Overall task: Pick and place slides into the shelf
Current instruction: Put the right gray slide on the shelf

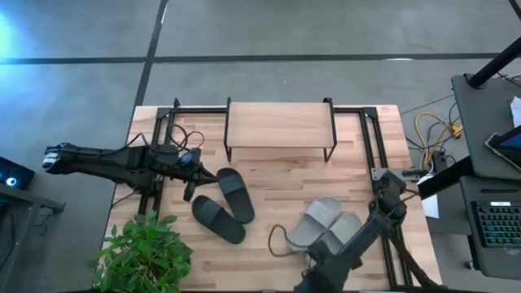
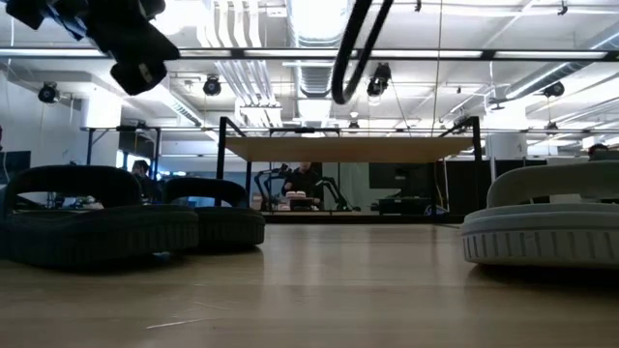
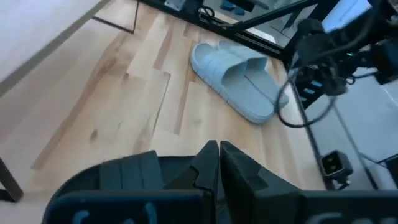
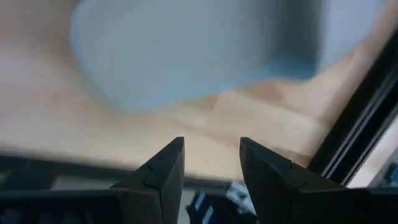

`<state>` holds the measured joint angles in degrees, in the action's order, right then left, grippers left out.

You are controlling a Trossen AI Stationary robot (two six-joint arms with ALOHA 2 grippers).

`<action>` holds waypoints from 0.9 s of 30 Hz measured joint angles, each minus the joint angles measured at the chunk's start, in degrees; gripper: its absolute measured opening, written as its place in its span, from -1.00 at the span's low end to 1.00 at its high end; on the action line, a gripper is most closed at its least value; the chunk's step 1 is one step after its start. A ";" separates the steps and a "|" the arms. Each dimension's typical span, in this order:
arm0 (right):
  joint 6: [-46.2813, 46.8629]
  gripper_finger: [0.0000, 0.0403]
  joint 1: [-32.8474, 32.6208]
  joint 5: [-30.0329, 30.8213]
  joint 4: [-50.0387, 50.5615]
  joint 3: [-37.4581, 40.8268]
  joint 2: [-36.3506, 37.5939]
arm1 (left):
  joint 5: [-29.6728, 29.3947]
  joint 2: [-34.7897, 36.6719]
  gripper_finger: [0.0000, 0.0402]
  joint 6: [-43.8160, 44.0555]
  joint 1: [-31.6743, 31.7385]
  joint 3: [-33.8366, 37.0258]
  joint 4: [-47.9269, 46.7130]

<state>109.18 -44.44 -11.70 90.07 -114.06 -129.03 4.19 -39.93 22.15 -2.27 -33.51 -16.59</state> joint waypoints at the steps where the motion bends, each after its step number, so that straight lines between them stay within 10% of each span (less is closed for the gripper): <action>1: 0.69 -0.28 0.70 0.02 0.14 1.17 0.82 | 0.54 -0.30 -0.99 -0.04 0.00 -0.44 0.94; 27: -2.20 -0.28 1.46 2.83 -0.22 23.42 8.28 | 5.87 -5.60 -0.99 9.05 0.00 -3.66 12.07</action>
<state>106.98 -42.98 -8.87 89.85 -90.65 -120.75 10.06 -45.53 31.20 -2.26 -37.17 -4.51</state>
